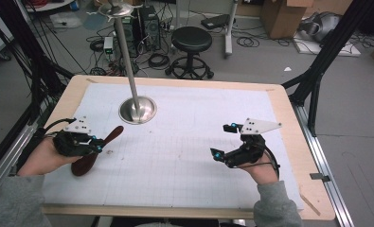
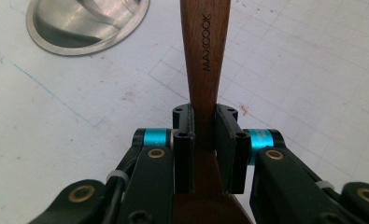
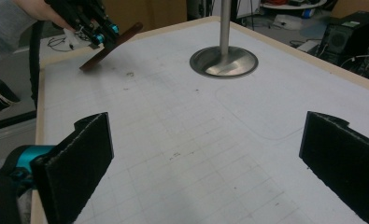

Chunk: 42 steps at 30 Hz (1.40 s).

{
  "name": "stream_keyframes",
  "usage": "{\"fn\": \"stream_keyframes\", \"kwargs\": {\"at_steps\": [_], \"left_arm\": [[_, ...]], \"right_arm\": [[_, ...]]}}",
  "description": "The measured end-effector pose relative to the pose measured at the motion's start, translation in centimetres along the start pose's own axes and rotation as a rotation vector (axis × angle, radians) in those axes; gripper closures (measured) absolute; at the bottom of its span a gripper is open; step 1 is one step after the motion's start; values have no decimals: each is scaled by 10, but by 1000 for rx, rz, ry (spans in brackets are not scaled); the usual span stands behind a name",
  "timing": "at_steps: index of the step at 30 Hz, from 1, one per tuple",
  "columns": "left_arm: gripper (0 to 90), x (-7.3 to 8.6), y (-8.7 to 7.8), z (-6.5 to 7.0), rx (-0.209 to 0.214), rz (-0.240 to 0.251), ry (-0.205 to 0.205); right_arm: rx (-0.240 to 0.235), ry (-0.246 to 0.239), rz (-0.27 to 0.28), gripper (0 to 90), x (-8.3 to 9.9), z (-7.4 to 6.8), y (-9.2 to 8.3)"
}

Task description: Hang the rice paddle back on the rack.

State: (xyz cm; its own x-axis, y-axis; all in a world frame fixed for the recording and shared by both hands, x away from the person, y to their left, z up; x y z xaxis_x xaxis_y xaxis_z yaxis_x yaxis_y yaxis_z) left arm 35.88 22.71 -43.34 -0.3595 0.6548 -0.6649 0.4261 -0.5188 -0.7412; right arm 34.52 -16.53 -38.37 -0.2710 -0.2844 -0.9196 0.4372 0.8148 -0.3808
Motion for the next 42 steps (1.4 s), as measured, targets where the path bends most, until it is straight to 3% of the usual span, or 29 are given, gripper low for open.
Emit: {"fn": "stream_keyframes", "kwargs": {"at_steps": [21,24,37,42], "left_arm": [[777,-19,-41,-16,-65,61,-29],[777,-29,-49,-22,-63,92,-57],[777,-55,-70,-41,-77,89,-61],[777,-70,-83,-47,-74,122,-65]], "right_arm": [[0,5,2,14,0,1,1],[-3,2,3,14,-1,2,2],[-8,7,8,14,-2,1,1],[-7,8,12,14,-2,1,1]]}}
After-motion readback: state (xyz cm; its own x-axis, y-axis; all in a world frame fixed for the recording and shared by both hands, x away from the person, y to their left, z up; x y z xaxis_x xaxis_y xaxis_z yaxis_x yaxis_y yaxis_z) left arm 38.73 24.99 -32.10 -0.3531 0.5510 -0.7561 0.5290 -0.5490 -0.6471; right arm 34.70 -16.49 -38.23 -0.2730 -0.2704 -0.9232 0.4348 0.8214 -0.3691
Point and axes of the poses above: each handheld gripper's, and its own axes: y roughly forward along the jaws, x roughly out of its underside, z roughly to its right, the point moved 9 cm from there along y, roughly forward along the jaws, and after that the axes turned 2 degrees about y, right-handed, at the moved point
